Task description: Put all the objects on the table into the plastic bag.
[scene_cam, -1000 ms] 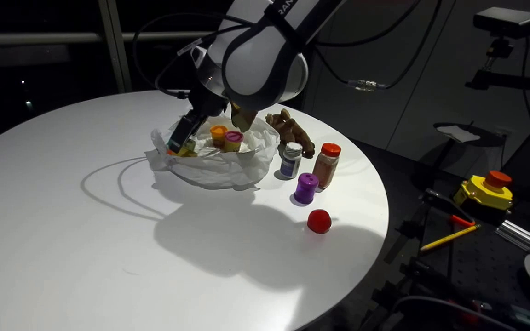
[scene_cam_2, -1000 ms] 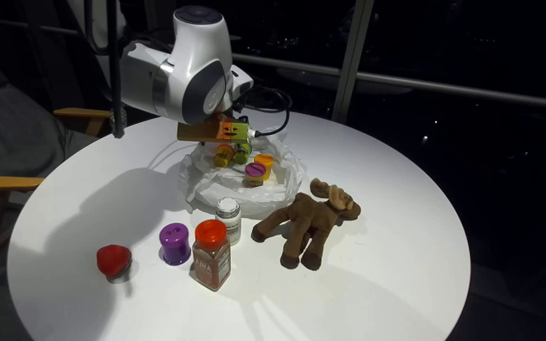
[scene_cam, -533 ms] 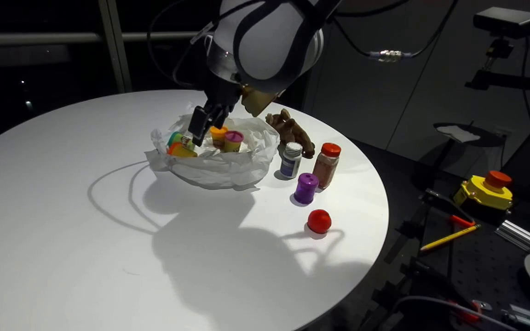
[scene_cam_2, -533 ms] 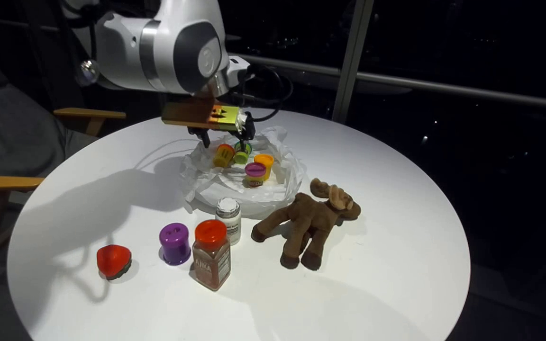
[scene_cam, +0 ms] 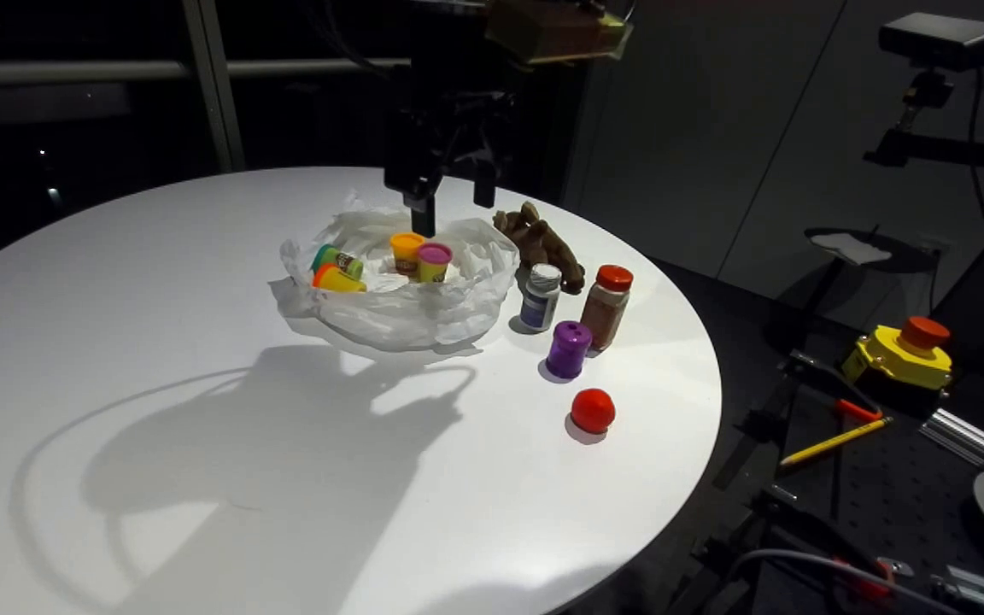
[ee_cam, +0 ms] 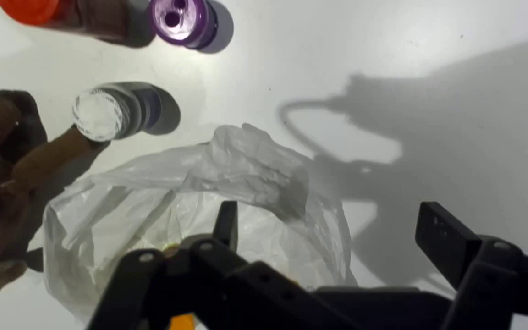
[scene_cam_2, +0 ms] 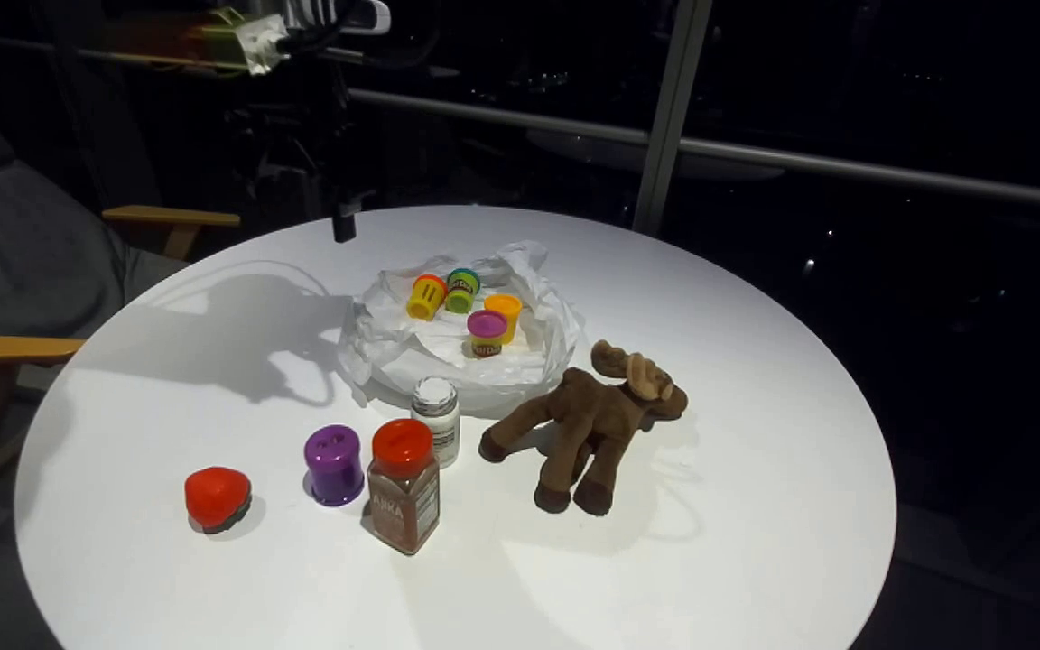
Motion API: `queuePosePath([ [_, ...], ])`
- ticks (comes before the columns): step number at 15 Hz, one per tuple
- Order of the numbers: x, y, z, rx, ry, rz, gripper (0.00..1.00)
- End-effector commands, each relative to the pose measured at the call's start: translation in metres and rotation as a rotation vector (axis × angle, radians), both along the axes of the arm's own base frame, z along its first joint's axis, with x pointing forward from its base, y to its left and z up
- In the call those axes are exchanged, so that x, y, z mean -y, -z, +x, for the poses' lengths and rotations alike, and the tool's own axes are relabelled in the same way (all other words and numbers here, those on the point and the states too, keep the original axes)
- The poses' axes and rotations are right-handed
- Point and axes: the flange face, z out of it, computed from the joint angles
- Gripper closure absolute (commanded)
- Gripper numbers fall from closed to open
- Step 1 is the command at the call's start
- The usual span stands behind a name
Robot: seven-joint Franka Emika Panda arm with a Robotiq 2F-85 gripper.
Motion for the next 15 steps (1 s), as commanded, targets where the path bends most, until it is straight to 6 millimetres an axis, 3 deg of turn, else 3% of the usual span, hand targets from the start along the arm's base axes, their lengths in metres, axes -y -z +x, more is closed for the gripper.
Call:
queuePosePath([
  [1,0.023,-0.008,-0.024,-0.106,0.121,0.029,0.00],
  [6,0.064,0.028,-0.044,-0.304,0.204,0.100,0.00],
  [8,0.077,0.044,-0.050,-0.306,0.208,0.104,0.00],
  [15,0.085,0.085,-0.101,-0.387,0.169,0.075,0.00],
])
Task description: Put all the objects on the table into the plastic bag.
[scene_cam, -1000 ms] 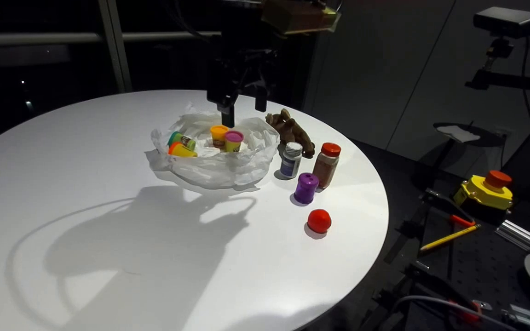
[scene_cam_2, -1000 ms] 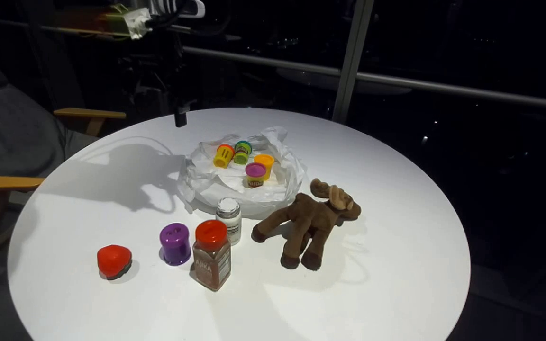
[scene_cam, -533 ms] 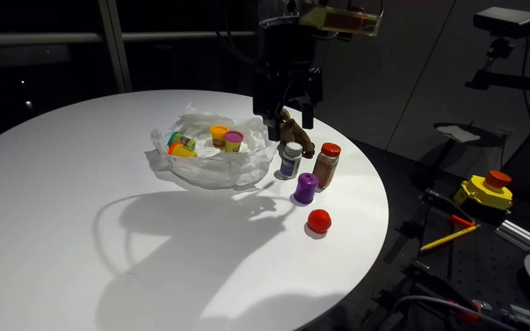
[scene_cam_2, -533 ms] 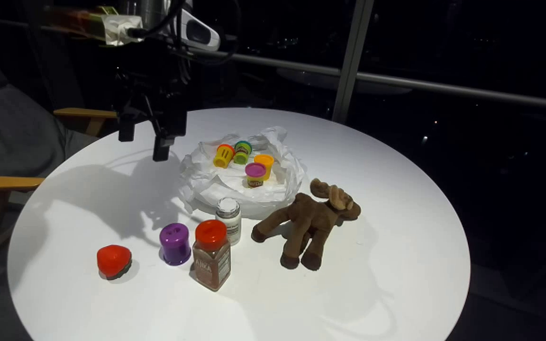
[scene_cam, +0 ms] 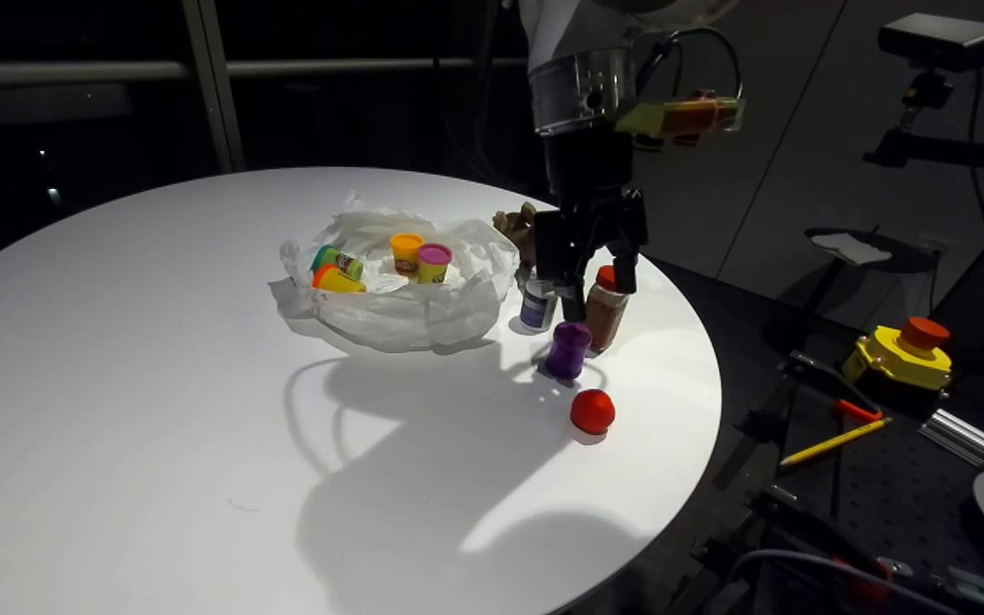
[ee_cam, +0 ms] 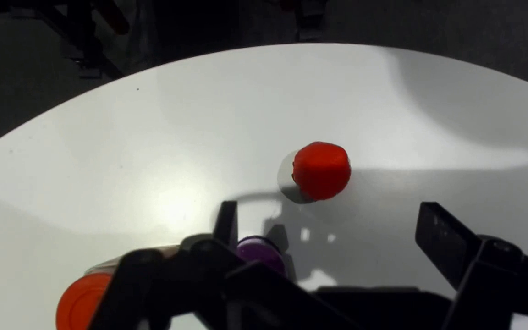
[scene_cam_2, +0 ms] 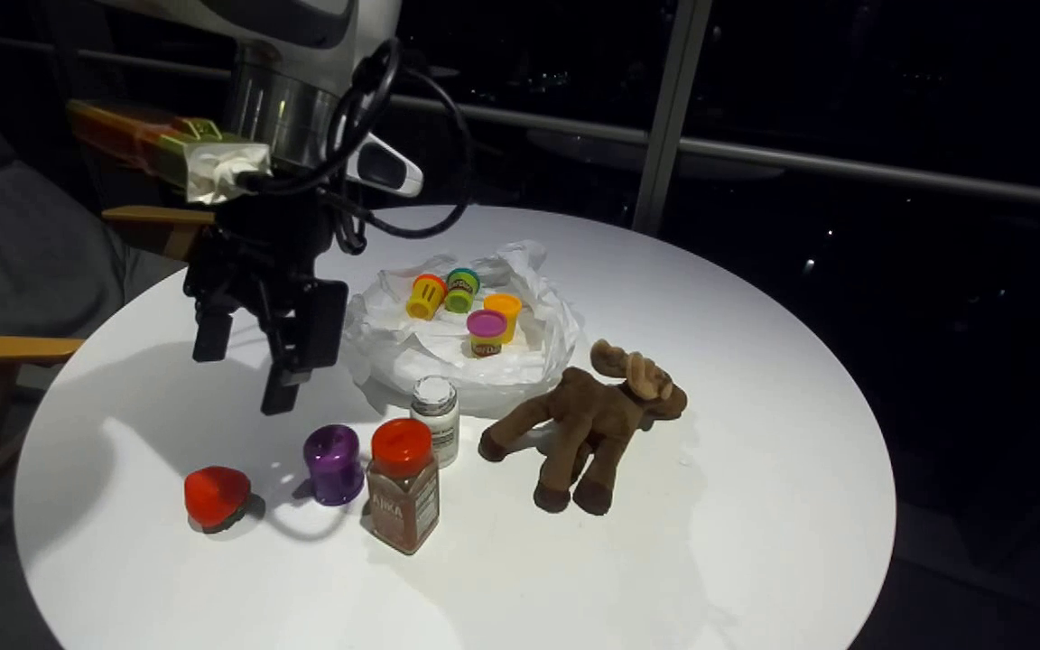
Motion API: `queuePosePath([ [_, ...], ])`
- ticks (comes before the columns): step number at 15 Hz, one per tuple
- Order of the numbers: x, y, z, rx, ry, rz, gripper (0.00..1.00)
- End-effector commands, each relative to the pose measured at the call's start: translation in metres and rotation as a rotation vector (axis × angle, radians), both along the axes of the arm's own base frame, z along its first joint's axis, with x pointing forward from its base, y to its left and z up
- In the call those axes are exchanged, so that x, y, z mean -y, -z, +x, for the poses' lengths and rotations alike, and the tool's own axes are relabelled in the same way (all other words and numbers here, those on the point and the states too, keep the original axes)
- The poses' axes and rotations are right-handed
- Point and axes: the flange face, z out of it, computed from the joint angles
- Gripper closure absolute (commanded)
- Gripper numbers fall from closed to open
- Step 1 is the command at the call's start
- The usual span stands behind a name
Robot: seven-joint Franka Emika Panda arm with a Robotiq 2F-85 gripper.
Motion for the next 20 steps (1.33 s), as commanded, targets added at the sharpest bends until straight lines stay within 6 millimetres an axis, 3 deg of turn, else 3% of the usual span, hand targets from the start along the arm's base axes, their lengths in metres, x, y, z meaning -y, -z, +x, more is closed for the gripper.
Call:
queuePosePath([
  [1,-0.002,0.012,-0.030,-0.020,-0.027,0.016,0.00],
  [8,-0.012,0.041,-0.057,0.057,-0.181,0.044,0.00],
  [20,-0.018,0.074,-0.054,0.188,-0.389,0.078,0.00],
])
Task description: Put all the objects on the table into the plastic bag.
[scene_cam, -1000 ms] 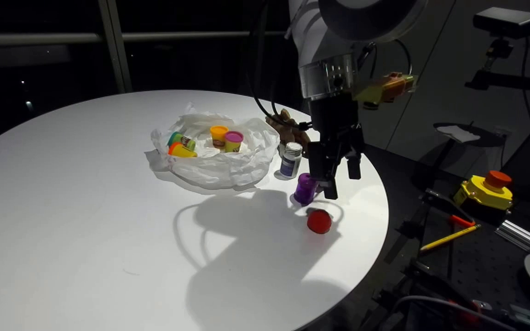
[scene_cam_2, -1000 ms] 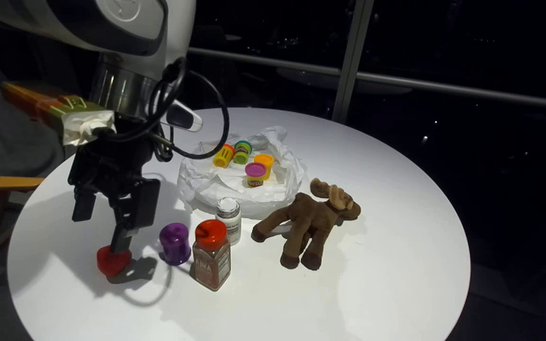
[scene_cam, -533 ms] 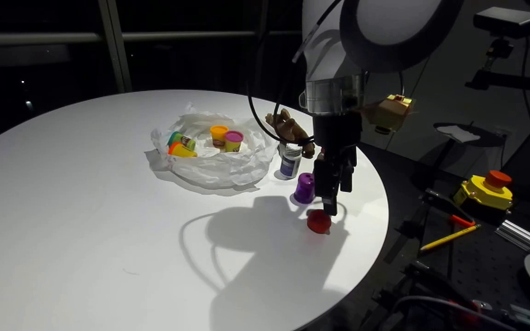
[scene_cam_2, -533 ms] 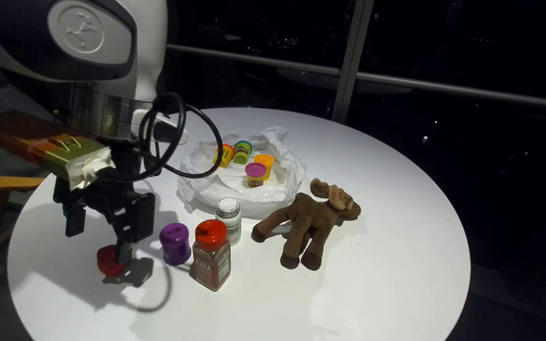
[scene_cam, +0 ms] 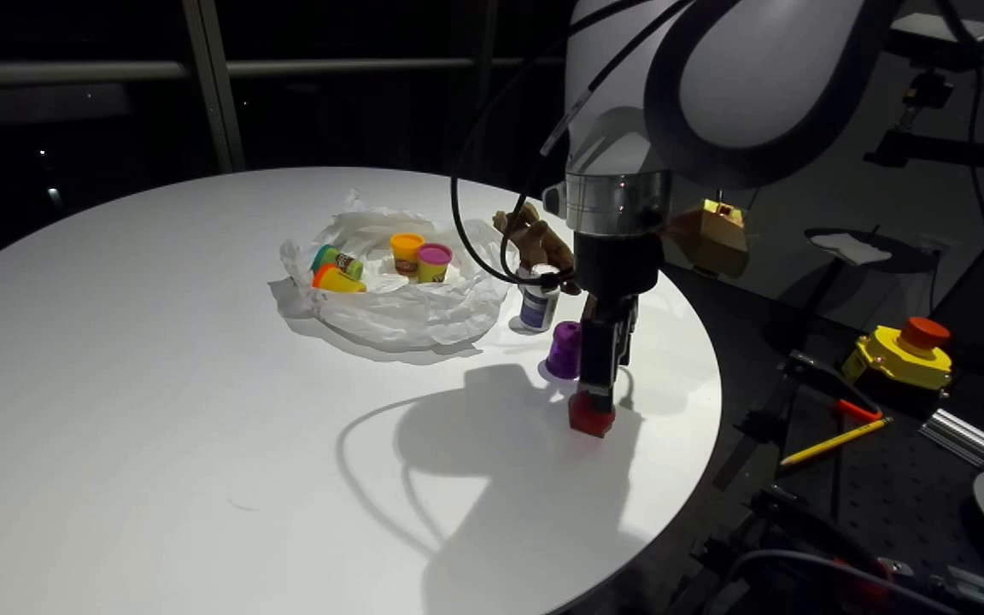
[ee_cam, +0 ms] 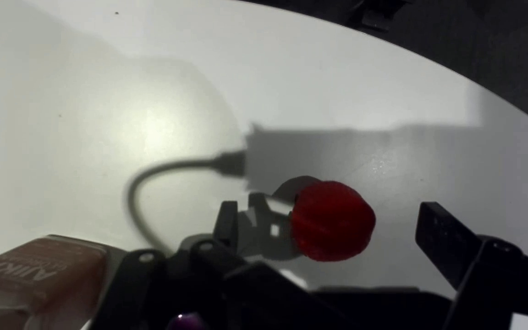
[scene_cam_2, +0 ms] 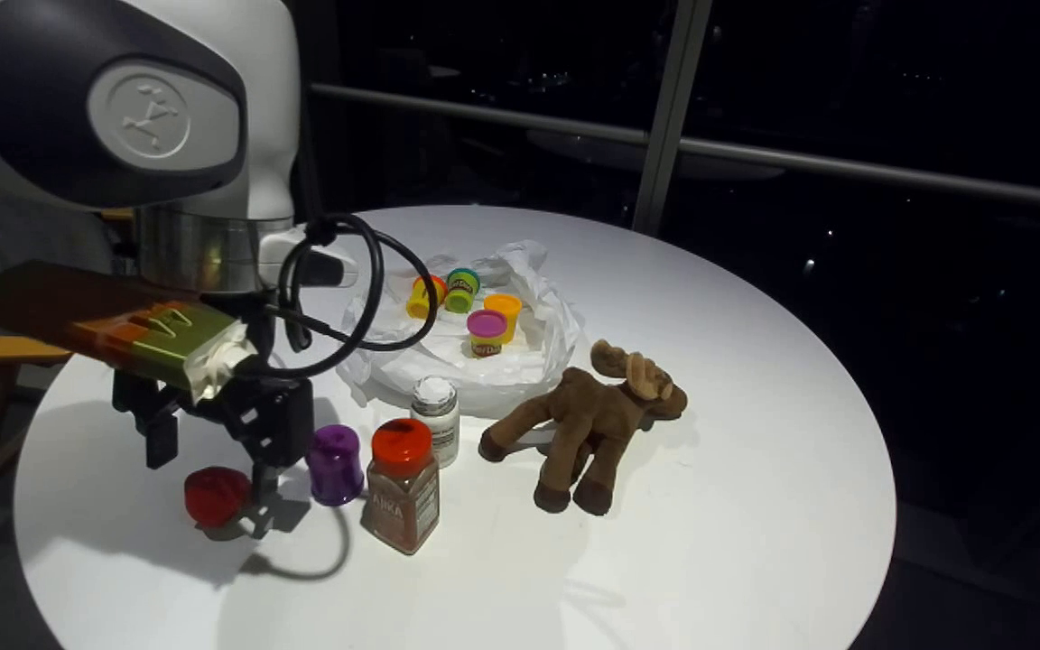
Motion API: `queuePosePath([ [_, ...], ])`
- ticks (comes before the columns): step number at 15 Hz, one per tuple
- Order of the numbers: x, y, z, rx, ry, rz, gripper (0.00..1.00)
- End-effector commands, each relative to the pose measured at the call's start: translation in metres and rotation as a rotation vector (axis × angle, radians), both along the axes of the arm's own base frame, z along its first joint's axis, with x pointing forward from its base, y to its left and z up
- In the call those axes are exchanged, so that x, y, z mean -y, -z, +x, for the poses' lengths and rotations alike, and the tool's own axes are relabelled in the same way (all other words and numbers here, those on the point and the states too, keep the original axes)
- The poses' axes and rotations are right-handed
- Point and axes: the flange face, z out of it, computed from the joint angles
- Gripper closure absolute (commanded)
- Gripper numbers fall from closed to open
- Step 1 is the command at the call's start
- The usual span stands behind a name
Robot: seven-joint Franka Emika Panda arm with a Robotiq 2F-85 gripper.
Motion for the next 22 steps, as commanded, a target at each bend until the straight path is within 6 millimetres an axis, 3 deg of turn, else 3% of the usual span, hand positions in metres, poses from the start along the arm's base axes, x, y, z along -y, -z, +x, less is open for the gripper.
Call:
queuePosePath([
  [1,0.000,0.010,0.001,0.034,-0.054,0.008,0.00],
  [6,0.000,0.024,0.000,0.049,-0.089,0.001,0.00],
  [7,-0.001,0.026,-0.001,0.053,-0.095,0.003,0.25],
  [8,-0.002,0.027,-0.001,0.056,-0.100,0.006,0.25],
  [14,-0.002,0.028,0.000,0.082,-0.110,0.017,0.73],
  [19,-0.009,0.012,0.001,0.042,-0.041,0.004,0.77],
  [22,-0.034,-0.020,0.011,-0.017,0.010,0.001,0.77],
])
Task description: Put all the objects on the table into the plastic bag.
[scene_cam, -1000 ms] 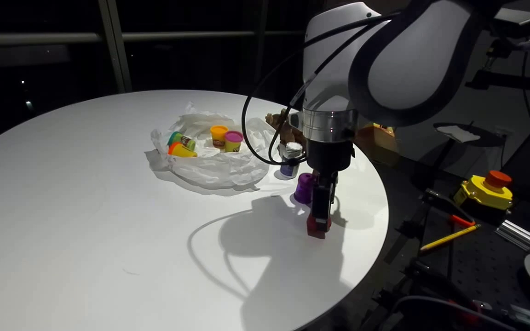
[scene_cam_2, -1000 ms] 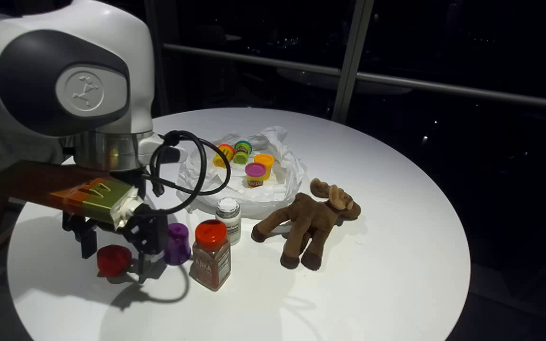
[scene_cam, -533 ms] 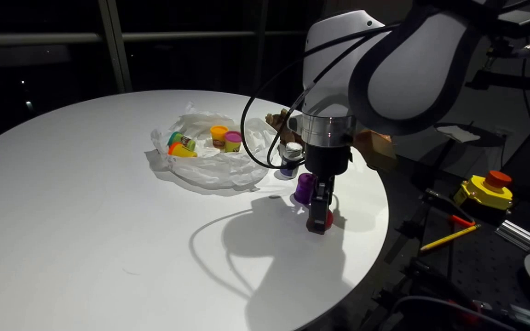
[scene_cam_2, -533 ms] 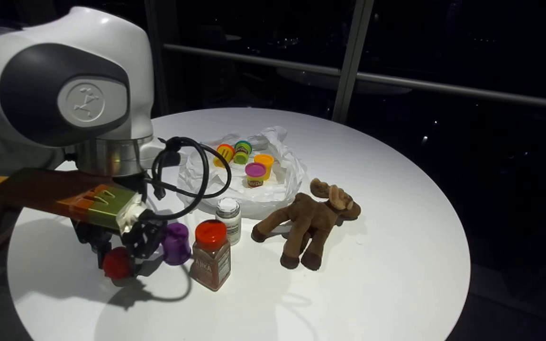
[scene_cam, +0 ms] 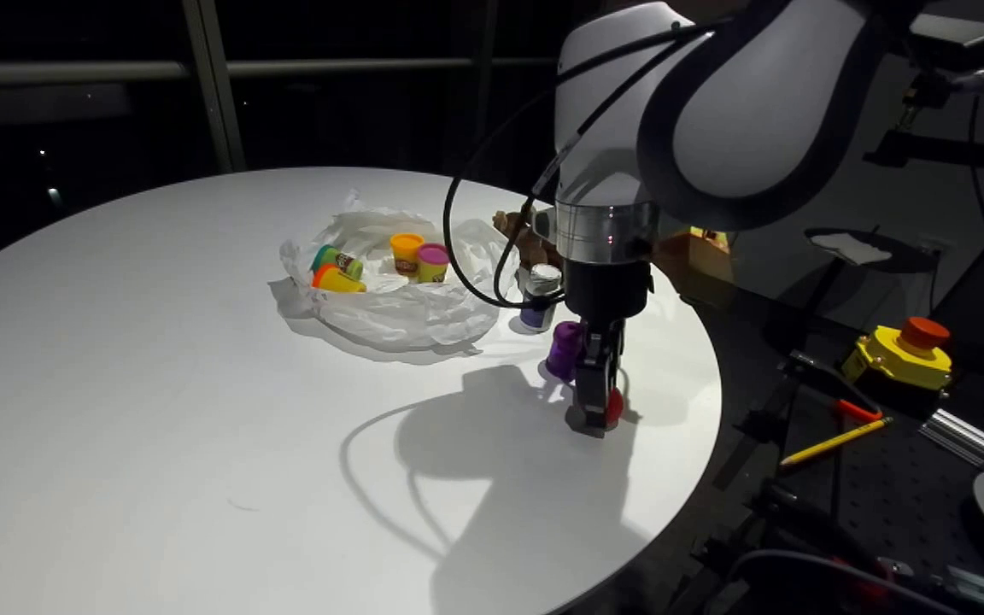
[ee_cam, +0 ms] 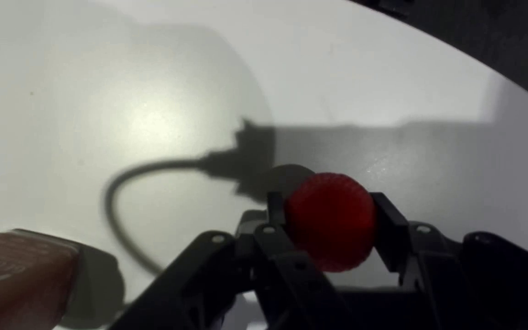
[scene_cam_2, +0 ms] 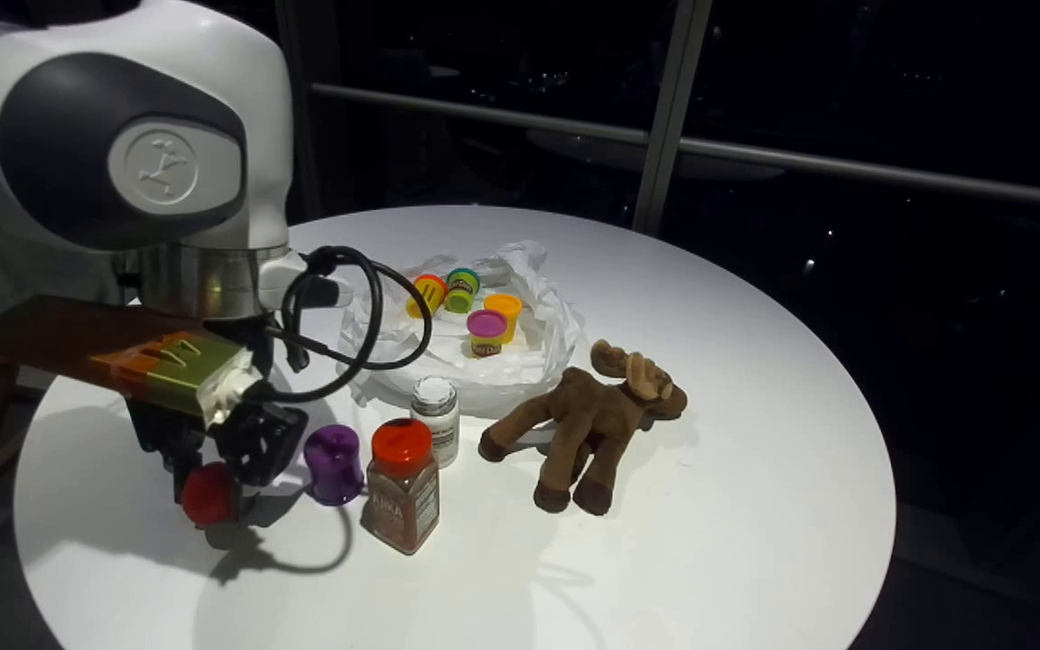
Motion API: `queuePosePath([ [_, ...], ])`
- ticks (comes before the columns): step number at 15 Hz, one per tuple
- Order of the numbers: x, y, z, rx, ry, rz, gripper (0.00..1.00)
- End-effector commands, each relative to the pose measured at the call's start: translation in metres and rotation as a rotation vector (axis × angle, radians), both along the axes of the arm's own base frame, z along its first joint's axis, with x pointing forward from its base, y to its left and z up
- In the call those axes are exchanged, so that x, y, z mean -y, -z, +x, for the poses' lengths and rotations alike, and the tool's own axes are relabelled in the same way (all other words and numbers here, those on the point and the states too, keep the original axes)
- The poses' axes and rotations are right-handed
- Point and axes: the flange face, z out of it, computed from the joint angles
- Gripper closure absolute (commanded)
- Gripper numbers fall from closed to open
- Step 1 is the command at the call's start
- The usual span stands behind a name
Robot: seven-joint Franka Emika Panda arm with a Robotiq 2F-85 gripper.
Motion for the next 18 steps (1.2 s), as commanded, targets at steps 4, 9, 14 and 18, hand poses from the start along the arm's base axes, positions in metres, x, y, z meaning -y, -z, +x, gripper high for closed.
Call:
queuePosePath([
  [4,-0.062,-0.103,0.065,0.109,0.011,0.054,0.77],
  [9,-0.056,-0.146,0.150,0.317,-0.041,0.031,0.77],
  [14,-0.034,-0.145,0.216,0.410,-0.025,0.054,0.77],
  [18,-0.022,-0.125,0.244,0.386,-0.003,0.090,0.77],
])
